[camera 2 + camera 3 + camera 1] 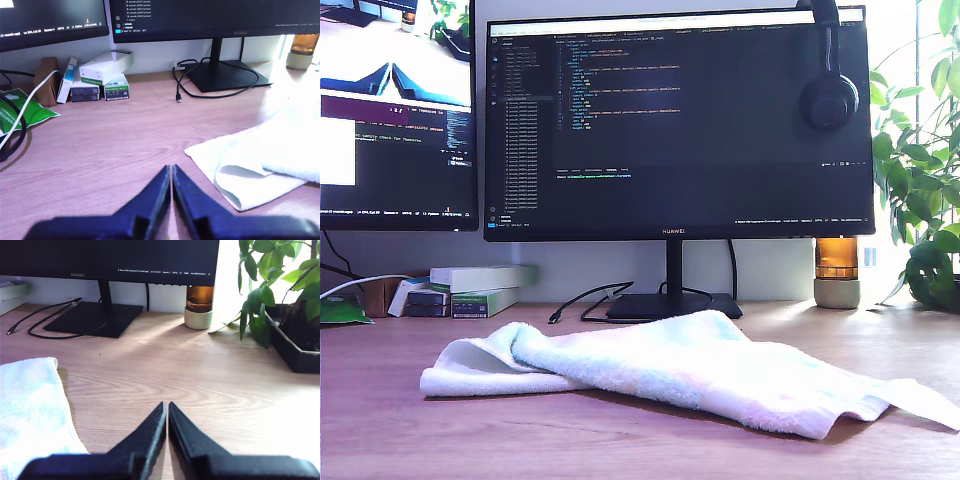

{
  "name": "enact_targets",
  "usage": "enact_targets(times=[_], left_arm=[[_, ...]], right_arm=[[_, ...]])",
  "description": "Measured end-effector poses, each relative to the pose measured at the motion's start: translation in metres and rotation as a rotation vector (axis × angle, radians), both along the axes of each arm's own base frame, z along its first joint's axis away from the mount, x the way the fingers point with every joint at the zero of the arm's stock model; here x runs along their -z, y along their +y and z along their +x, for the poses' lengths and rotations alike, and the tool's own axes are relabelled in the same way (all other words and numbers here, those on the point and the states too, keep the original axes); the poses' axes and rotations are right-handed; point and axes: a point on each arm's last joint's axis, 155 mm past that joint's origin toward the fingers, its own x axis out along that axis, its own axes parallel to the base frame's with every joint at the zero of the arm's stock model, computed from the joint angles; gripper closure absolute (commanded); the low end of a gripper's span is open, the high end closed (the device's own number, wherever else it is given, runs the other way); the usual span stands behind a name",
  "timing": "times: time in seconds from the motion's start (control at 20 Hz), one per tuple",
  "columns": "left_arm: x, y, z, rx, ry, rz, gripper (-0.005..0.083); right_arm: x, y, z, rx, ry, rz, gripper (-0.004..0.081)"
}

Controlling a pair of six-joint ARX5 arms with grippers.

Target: Fold the tea towel to a neat square and place it to the right

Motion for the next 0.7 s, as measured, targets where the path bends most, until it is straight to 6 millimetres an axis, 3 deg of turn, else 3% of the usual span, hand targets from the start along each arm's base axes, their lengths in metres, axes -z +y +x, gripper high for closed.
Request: enact_targets(times=[0.15, 0.45, 0.7], left_arm=[[-0.013, -0.002, 0.002, 0.007, -0.053, -0.008, 0.0794], [-0.013, -0.003, 0.001, 0.018, -0.053, -0.009, 0.0794], [-0.023, -0.038, -0.014, 0.211, -0.083, -0.04, 0.0794]], right_arm=[[-0.008, 0.0, 0.001, 0.0, -0.032, -0.002, 0.0783], [-0.009, 0.001, 0.002, -0.005, -0.037, -0.001, 0.0783], [-0.02, 0.015, 0.0, -0.065, -0.054, 0.134, 0.0783]])
